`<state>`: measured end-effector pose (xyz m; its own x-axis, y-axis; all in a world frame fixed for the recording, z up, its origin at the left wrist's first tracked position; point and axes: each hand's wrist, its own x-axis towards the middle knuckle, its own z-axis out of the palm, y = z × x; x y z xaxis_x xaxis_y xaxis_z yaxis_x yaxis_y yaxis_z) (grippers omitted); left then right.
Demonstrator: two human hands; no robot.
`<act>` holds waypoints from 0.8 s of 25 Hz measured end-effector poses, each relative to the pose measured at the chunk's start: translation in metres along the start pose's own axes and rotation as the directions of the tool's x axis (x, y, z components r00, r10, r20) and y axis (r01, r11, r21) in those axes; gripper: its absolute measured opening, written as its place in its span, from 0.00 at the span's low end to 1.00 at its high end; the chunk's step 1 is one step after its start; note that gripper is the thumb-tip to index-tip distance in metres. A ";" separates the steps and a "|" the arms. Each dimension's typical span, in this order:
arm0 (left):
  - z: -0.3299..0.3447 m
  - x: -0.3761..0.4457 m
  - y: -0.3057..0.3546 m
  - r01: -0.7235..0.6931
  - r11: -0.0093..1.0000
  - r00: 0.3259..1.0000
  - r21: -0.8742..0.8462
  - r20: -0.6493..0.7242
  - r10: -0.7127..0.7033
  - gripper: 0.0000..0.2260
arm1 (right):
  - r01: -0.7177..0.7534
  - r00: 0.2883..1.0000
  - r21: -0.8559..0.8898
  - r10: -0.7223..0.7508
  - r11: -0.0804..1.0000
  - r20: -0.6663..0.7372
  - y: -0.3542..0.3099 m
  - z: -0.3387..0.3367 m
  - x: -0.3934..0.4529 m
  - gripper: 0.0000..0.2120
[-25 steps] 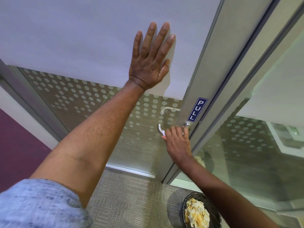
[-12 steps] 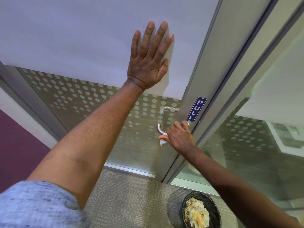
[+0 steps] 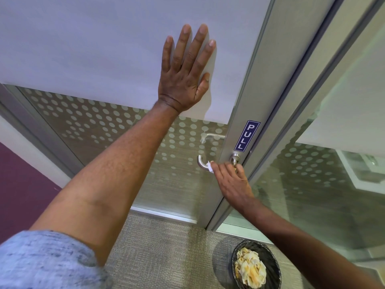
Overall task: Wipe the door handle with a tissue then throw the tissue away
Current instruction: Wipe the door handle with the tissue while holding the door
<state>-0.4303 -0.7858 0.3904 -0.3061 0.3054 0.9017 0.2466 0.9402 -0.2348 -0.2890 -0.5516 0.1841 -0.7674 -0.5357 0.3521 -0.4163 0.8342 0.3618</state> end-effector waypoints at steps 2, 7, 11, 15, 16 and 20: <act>-0.001 0.000 0.001 0.002 1.000 1.000 0.002 0.002 -0.002 0.29 | 0.019 0.999 -0.026 -0.018 0.999 0.044 0.009 -0.005 0.003 0.20; -0.001 0.001 0.000 0.003 1.000 1.000 0.001 0.014 -0.003 0.29 | -0.064 0.978 0.009 0.061 0.998 0.199 0.002 -0.011 0.032 0.14; 0.001 0.000 0.001 0.000 1.000 1.000 0.008 0.007 0.000 0.28 | -0.143 0.980 0.140 0.119 0.980 0.162 -0.006 -0.012 0.029 0.22; 0.000 0.000 0.000 -0.001 1.000 1.000 0.008 0.008 0.001 0.28 | -0.179 0.983 0.200 0.168 0.963 0.071 -0.008 -0.011 0.010 0.20; 0.000 0.000 0.000 -0.001 1.000 1.000 0.008 0.010 0.000 0.28 | -0.175 0.984 0.191 0.170 0.966 0.046 -0.005 -0.009 0.006 0.17; 0.000 0.000 0.000 0.000 1.000 1.000 0.006 0.008 0.000 0.28 | -0.165 0.986 0.167 0.169 0.972 -0.009 0.014 -0.006 -0.011 0.28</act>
<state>-0.4302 -0.7854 0.3905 -0.3135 0.3067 0.8987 0.2408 0.9411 -0.2372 -0.2833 -0.5344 0.1903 -0.8225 -0.3882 0.4157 -0.3593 0.9212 0.1495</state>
